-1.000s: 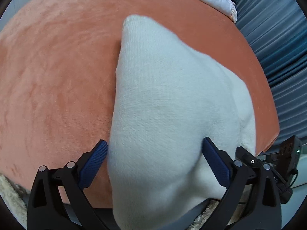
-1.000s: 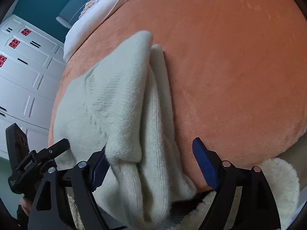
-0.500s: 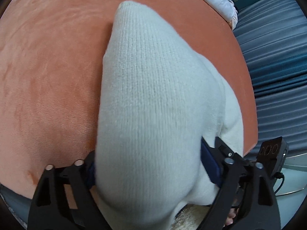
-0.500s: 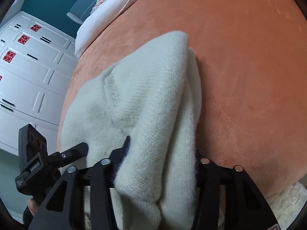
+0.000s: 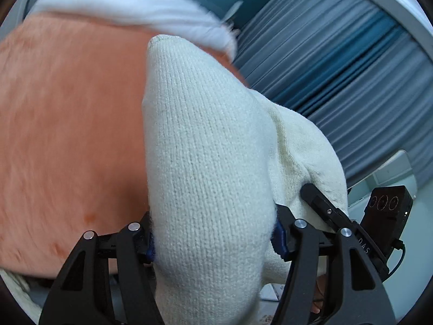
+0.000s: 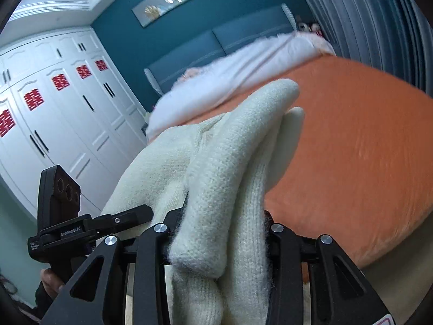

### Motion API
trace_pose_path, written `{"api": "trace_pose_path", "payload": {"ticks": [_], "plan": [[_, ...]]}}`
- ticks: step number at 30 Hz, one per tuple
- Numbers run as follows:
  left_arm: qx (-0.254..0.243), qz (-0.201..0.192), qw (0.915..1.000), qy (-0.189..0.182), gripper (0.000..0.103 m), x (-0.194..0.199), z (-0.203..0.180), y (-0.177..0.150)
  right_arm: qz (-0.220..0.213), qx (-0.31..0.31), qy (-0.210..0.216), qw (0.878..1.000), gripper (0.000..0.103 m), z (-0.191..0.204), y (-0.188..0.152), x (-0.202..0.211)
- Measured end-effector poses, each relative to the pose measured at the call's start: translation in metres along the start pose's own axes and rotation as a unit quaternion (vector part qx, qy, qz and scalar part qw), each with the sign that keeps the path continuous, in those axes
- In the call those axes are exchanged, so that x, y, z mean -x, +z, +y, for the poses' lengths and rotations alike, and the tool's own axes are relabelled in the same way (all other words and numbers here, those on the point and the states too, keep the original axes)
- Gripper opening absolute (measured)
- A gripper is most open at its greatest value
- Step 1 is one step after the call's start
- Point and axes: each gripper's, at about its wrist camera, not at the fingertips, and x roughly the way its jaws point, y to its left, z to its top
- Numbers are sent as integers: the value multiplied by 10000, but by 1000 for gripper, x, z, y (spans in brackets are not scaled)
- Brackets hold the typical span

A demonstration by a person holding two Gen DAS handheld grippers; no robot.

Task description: Fold small clothes

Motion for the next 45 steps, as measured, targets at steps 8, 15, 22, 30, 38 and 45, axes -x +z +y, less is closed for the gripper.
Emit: {"api": "trace_pose_path", "payload": {"ticks": [8, 15, 22, 30, 38, 45], "plan": [[-614, -1140, 9907, 415, 69, 116, 16, 48, -737, 617, 1035, 9900, 41, 85, 43, -2], [609, -206, 9645, 2562, 63, 37, 198, 3, 1413, 111, -214, 9897, 40, 33, -71, -180], [1290, -47, 9632, 2359, 72, 40, 230, -68, 1976, 25, -297, 9798, 24, 22, -125, -171], [1062, 346, 9535, 2798, 62, -3, 246, -61, 2215, 162, -288, 9746, 57, 30, -111, -229], [1079, 734, 9454, 2987, 48, -15, 275, -64, 2266, -35, 62, 9740, 18, 39, -118, -245], [1635, -423, 9677, 1870, 90, 30, 277, -35, 2319, 107, -337, 9721, 69, 16, -110, -272]]}}
